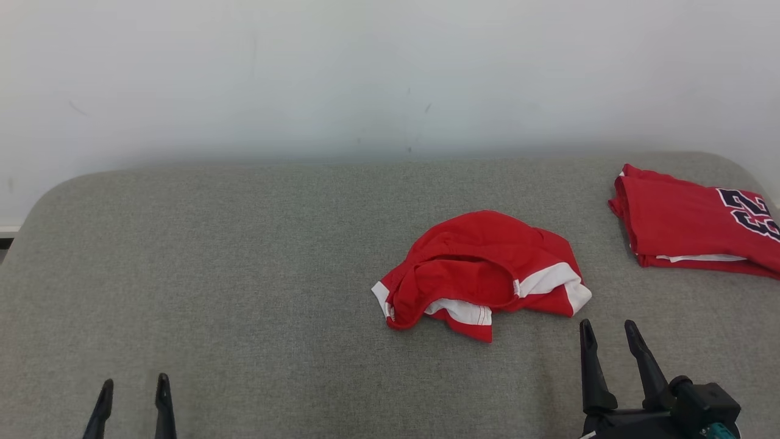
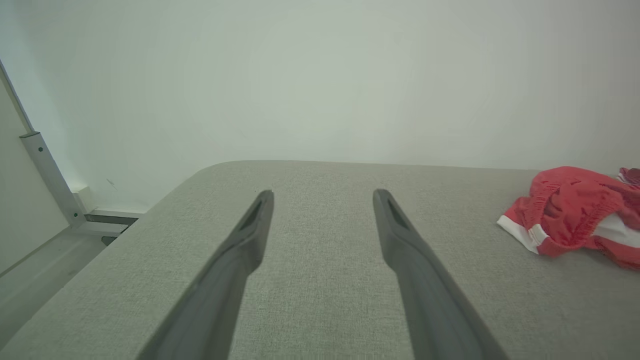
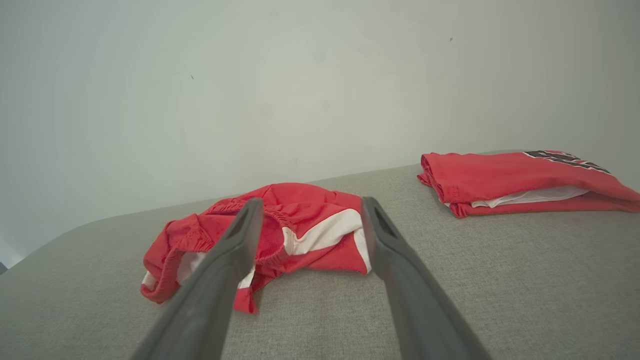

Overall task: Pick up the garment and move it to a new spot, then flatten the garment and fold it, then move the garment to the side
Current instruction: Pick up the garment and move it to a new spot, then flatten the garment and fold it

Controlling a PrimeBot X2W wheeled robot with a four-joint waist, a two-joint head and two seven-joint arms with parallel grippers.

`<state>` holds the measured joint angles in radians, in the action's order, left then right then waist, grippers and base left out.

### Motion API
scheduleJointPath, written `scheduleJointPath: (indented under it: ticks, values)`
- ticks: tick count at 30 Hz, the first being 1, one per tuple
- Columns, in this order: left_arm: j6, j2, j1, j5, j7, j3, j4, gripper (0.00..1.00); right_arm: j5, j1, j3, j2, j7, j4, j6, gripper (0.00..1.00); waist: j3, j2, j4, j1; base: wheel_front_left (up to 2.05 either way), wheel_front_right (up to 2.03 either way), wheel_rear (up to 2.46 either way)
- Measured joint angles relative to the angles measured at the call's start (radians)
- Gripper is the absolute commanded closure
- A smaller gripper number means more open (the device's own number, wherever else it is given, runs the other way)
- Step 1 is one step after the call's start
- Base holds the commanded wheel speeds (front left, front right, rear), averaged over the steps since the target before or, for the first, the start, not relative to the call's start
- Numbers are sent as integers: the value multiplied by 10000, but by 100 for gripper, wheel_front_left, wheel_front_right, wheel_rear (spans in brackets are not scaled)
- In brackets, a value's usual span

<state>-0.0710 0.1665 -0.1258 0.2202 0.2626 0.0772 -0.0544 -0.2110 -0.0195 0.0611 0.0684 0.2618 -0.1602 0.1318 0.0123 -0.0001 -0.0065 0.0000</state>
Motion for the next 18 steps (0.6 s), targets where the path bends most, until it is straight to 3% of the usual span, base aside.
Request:
scheduleJointPath:
  ticks: [18]
  values:
    - [-518, -495, 34, -479, 0, 56, -441, 0, -59, -105, -198, -58, 0, -307, 0, 0, -59, 1, -2, 0, 0, 0, 0]
